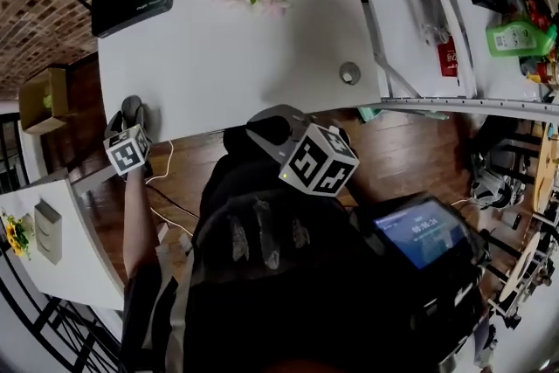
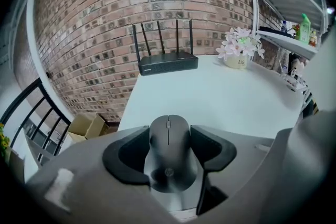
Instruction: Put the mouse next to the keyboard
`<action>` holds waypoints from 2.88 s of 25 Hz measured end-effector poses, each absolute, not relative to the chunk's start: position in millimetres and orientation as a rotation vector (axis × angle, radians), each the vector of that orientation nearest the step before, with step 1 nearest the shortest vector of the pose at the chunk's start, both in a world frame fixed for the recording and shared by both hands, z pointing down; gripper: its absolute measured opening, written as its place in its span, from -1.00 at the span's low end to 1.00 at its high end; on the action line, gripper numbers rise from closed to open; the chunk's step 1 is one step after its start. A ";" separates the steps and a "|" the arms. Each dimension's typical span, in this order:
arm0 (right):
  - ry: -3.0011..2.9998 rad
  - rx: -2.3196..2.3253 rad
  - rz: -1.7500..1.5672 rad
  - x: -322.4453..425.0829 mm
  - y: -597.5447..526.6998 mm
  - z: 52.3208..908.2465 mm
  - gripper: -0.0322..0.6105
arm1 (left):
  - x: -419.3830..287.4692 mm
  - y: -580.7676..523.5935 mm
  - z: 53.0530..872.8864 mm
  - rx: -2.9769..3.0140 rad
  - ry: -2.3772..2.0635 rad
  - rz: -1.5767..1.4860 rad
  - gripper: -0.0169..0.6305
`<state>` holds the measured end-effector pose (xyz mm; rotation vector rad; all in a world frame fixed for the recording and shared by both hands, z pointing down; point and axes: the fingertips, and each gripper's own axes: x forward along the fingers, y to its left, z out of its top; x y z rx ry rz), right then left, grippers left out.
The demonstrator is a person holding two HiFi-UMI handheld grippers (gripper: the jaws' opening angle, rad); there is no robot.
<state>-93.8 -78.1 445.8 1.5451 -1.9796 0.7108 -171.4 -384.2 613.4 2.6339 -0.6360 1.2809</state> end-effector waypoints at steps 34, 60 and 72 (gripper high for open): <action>-1.923 1.495 0.732 -121.1 -143.6 458.4 -0.88 | -189.4 -430.6 606.9 2.686 -0.644 1.229 -0.21; -1.844 1.584 0.790 -112.2 -141.9 462.0 -0.88 | -188.9 -430.4 600.7 2.659 -0.602 1.272 -0.20; -1.890 1.634 0.731 -95.3 -130.8 454.2 -0.88 | -180.7 -421.4 588.8 2.605 -0.543 1.228 -0.09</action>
